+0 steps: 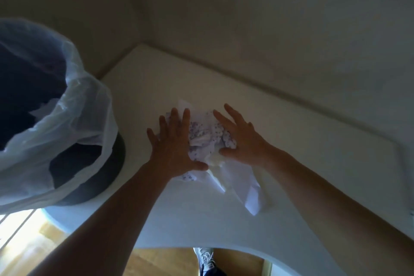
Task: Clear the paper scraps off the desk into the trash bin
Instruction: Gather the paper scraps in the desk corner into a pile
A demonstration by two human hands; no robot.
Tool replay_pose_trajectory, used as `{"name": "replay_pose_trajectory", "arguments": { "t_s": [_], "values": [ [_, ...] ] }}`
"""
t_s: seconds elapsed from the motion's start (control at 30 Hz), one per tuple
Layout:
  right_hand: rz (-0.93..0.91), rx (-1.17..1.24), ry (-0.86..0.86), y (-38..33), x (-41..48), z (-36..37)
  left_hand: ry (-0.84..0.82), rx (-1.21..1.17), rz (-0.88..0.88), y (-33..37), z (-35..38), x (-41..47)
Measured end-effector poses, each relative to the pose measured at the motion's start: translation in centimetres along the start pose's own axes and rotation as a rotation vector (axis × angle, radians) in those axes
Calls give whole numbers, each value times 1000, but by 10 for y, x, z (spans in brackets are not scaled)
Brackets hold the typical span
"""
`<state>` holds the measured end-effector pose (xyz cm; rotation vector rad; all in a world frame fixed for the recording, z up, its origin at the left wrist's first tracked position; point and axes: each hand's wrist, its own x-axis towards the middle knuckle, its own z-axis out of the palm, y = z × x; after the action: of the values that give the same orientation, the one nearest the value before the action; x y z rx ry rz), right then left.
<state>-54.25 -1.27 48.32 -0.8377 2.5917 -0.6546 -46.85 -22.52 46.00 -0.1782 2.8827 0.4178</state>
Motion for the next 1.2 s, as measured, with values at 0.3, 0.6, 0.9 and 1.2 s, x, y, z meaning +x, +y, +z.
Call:
{"name": "replay_pose_trajectory", "arguments": {
  "t_s": [0.3,0.6,0.9,1.2],
  "values": [
    [341,-84,4,23,-94,47,-130,210,145,1,8,-15],
    [258,-130,-10,-27,-53,78,-91,292,57,-16,9,-52],
    [218,-12,43,-45,-63,71,-36,201,0,-35,3,-83],
    [331,377,244,-102,-71,13,10,-501,26,12,-85,-101]
  ]
}}
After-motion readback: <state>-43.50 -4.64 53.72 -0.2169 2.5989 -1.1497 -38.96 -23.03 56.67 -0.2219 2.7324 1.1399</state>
